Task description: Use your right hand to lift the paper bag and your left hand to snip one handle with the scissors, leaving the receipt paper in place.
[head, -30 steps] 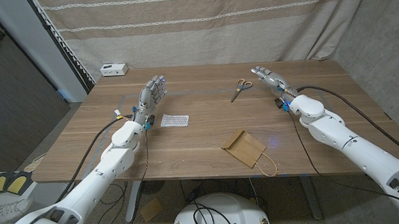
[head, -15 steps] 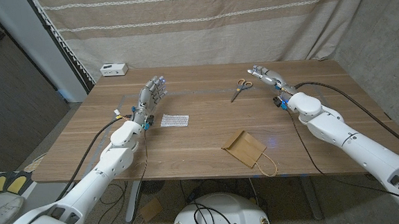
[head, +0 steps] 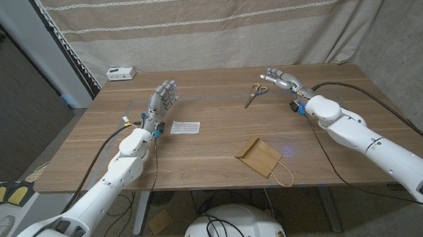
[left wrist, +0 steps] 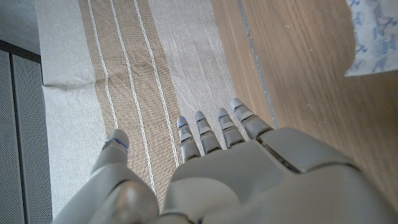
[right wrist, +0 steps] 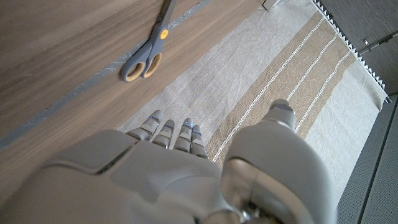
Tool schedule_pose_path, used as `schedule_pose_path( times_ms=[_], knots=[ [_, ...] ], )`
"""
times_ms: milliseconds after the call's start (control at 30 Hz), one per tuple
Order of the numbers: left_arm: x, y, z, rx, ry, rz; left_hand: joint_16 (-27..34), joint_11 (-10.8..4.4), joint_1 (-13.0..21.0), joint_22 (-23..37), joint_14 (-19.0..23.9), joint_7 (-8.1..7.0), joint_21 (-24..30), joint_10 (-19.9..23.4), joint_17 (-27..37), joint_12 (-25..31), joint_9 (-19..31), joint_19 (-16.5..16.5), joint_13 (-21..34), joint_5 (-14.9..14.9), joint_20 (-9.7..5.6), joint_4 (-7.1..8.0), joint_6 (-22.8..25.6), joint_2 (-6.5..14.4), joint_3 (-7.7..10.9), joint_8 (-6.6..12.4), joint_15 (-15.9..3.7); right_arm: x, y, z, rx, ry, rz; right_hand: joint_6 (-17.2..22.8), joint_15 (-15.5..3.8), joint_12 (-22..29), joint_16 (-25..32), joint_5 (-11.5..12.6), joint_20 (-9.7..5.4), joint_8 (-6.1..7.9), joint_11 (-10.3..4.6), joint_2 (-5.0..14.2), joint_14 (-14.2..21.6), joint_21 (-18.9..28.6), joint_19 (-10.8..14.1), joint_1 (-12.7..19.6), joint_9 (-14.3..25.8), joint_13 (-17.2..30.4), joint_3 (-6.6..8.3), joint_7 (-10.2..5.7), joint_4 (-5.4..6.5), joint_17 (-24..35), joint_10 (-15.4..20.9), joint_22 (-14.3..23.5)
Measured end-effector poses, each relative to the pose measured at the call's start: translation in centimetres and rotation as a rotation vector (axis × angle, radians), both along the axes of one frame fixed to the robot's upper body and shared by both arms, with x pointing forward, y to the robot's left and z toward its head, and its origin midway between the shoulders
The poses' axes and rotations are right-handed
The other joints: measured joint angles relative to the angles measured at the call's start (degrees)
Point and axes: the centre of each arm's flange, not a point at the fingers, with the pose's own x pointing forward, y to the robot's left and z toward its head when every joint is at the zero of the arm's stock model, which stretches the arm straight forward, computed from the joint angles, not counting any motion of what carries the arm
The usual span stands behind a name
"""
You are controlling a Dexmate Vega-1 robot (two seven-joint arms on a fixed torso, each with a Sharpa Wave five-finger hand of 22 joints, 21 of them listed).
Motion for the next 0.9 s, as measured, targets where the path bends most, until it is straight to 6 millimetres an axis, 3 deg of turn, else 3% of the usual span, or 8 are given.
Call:
schedule_pose_path(
  times_ms=[267, 433, 900],
  knots=[
    [-0.6, -0.3, -0.1, 0.004, -0.003, 0.013, 0.0, 0.21, 0.0, 0.0, 0.0, 0.00, 0.0, 0.2, 0.0, 0.0, 0.0, 0.0, 0.0, 0.0, 0.00, 0.00, 0.0, 0.0, 0.00, 0.00, 0.00, -0.3, 0.1, 0.3, -0.065, -0.015, -0.019, 0.3, 0.00, 0.0, 0.0, 0.0, -0.20, 0.00, -0.02, 0.01, 0.0, -0.2, 0.2, 0.0, 0.0, 0.0, 0.00, -0.31, 0.00, 0.0, 0.0, 0.0],
    [-0.8, -0.3, -0.1, 0.004, 0.000, 0.019, 0.0, 0.21, 0.2, 0.0, 0.0, 0.00, 0.0, 0.2, 0.0, 0.0, 0.0, 0.0, 0.0, 0.0, 0.00, 0.00, 0.0, -0.2, 0.00, 0.00, 0.00, -0.3, 0.3, 0.6, -0.100, -0.026, -0.026, 0.9, 0.00, 0.3, 0.0, 0.0, -0.09, 0.40, -1.03, 0.37, 0.0, -0.4, 0.7, 1.1, 0.0, 0.0, 0.00, -0.93, 0.00, 0.0, 1.0, 0.0],
    [-1.1, -0.5, -0.3, 0.003, 0.004, 0.021, 0.0, 0.21, 0.2, 0.0, 0.0, 0.00, 0.0, 0.2, 0.0, 0.0, 0.0, 0.0, 0.0, 0.0, 0.00, -0.25, 0.0, -0.2, -0.25, 0.00, 0.00, -0.9, 1.0, 1.9, -0.231, -0.069, -0.068, 1.1, 0.00, 0.3, 0.0, 0.0, 0.22, 0.40, -1.06, 0.75, 0.0, -0.9, 1.0, 2.1, 0.0, 0.0, 0.25, -1.13, -0.75, 0.0, 1.0, 0.0]
  ],
)
